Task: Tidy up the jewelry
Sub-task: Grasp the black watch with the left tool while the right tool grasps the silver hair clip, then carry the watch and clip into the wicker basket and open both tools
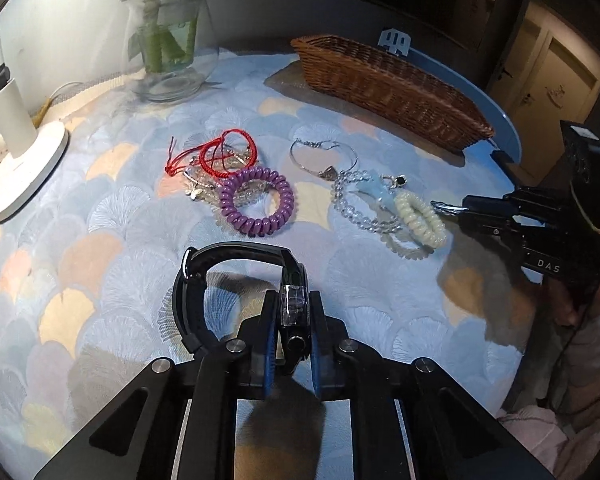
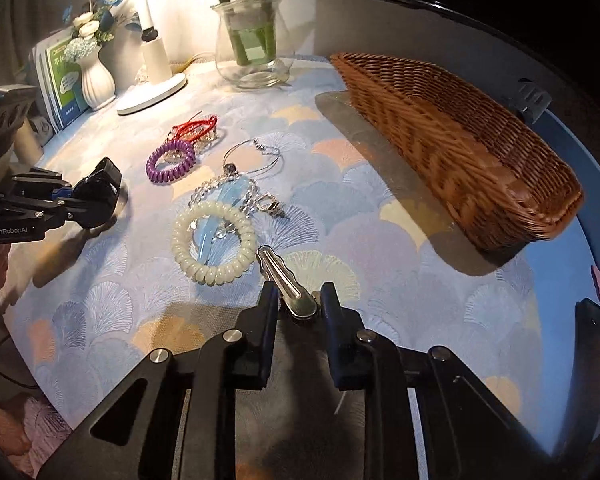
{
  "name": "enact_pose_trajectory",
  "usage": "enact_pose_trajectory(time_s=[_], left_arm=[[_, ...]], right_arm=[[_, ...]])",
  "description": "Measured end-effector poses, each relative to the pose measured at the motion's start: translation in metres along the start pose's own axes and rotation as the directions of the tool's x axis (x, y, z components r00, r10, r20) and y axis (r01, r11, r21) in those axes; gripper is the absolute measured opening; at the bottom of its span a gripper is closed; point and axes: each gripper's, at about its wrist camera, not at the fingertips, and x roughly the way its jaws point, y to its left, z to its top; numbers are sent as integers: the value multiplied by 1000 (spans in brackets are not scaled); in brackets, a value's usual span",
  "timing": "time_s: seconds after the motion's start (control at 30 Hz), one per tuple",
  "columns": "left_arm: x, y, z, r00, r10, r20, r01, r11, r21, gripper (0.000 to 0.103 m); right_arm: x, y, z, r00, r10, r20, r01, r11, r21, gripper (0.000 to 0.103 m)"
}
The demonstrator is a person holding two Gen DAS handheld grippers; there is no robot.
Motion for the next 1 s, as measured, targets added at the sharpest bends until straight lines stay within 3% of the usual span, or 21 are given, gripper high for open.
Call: enact_pose_trajectory(time_s=[0.23, 0.37, 0.47, 0.63, 0.83, 1.0], left_arm=[[-31, -35, 39, 995, -28, 98, 21, 997, 69, 14], [-29, -60, 79, 993, -23, 114, 7, 991, 136, 14], [-17, -81, 120, 992, -26, 121, 2, 981, 192, 14], [20, -109, 188, 994, -69, 83, 48, 972, 230, 14], [85, -122, 252, 994, -108, -14, 108, 969, 223, 14], [142, -124, 283, 991, -93, -100, 111, 974, 199, 14]], right_arm=[[-41, -22, 12, 995, -24, 100, 18, 998, 67, 24], [-72, -51, 29, 982, -56, 182, 31, 990, 141, 24], [-83, -83, 46, 973, -117, 198, 71, 972, 223, 24], [-61, -142, 72, 981, -150, 124, 97, 929, 358, 24], [-13, -174, 88, 989, -147, -6, 138, 911, 390, 24], [17, -187, 96, 987, -141, -73, 159, 906, 391, 24]])
